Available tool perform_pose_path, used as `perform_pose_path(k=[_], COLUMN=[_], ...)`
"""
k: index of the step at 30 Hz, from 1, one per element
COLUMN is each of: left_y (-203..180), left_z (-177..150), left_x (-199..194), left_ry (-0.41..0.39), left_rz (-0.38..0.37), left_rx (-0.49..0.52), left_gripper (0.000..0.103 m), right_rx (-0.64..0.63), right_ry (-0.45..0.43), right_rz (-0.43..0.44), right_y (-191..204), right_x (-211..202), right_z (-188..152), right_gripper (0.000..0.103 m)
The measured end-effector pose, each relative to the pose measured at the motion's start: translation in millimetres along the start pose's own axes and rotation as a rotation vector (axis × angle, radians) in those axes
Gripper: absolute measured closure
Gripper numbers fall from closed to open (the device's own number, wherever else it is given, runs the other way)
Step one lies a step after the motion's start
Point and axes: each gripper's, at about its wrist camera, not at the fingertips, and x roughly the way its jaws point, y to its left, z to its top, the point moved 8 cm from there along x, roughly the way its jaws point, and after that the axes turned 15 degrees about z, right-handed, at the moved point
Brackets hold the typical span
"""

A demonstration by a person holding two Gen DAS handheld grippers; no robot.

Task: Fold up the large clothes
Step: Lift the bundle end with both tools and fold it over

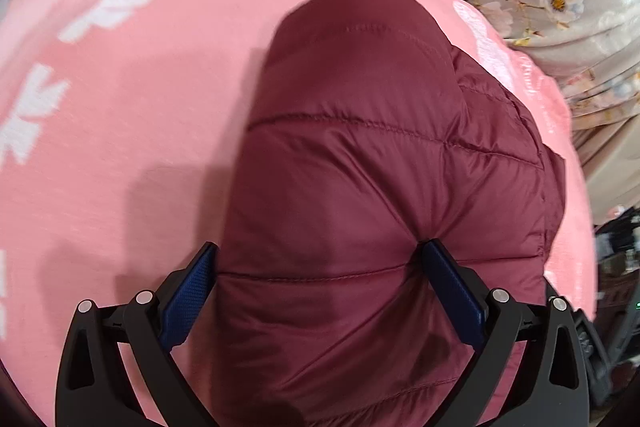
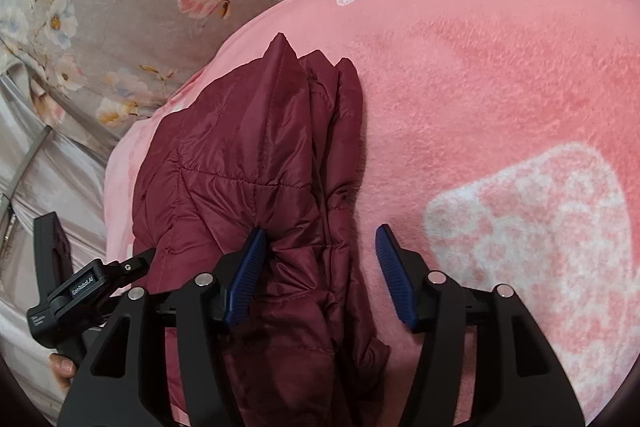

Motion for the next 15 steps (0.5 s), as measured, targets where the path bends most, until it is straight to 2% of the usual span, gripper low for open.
perform_pose_path(k=[2,9,13,14,15], left_y=[-1.2,-8.3,-11.4,-11.3,-11.8], left_z=[0.8,4.2,5.5,5.2,4.7], left_x=[3.0,4.0,2.9,1.9,-0.8], left_ry=[0.002,-0.056,-0.089,-0.093,-0.099], left_rz=[-0.029,-0.057,-0.069,-0.071,-0.074], left_rx=[-0.004,0.044,0.058,0.059,0.063], left_gripper=[0.005,0.005,0.005,0.006,0.011], right_rx=[-0.010,-0.017,0.001,0.010,0.021], right_ry=[-0.003,-0.013,-0.003,-0.003,-0.008], right_rz=[0.021,0.109,0.153,0.169,0.178], right_y=[1.3,5.4,5.7,5.7,5.1], right_x=[1.5,8.4,13.1,13.1,12.1], right_z=[-0.1,-1.1,0.2,-0.1,-0.2], right_gripper=[0.045,0.045,0.061,0.069,0.072])
